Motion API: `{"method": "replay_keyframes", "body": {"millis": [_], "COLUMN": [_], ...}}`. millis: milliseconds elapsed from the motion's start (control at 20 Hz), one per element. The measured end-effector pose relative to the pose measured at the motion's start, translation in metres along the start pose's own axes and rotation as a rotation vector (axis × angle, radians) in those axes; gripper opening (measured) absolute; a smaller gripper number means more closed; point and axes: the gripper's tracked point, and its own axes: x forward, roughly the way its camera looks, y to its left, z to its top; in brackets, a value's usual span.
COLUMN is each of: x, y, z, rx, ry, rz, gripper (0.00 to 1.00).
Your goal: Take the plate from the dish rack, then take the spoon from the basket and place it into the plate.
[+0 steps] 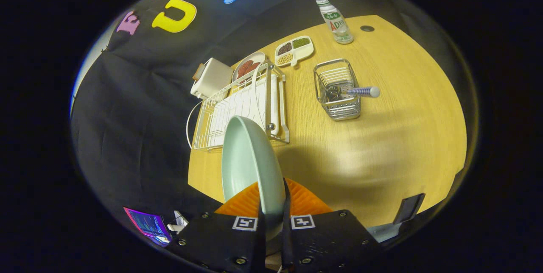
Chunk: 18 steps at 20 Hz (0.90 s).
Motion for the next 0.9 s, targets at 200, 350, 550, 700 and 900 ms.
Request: {"method": "replay_keyframes", "body": {"millis": [200,350,550,700,900], "x": [0.009,0.025,0.056,0.073,0.085], "y": [-0.013,-0.032,-0.057,-0.065,-0.064], "z": [-0.013,-0.021,-0.041,-0.052,-0.053], "rx": [0.019,0.073,0.146,0.185,0.232], "ry": [-0.001,0.006,0.043,0.057,0.028], "rz": [0.041,0.048,0.047,0.060,0.106], "gripper": [0.14,0.14,0.14,0.14,0.15]}}
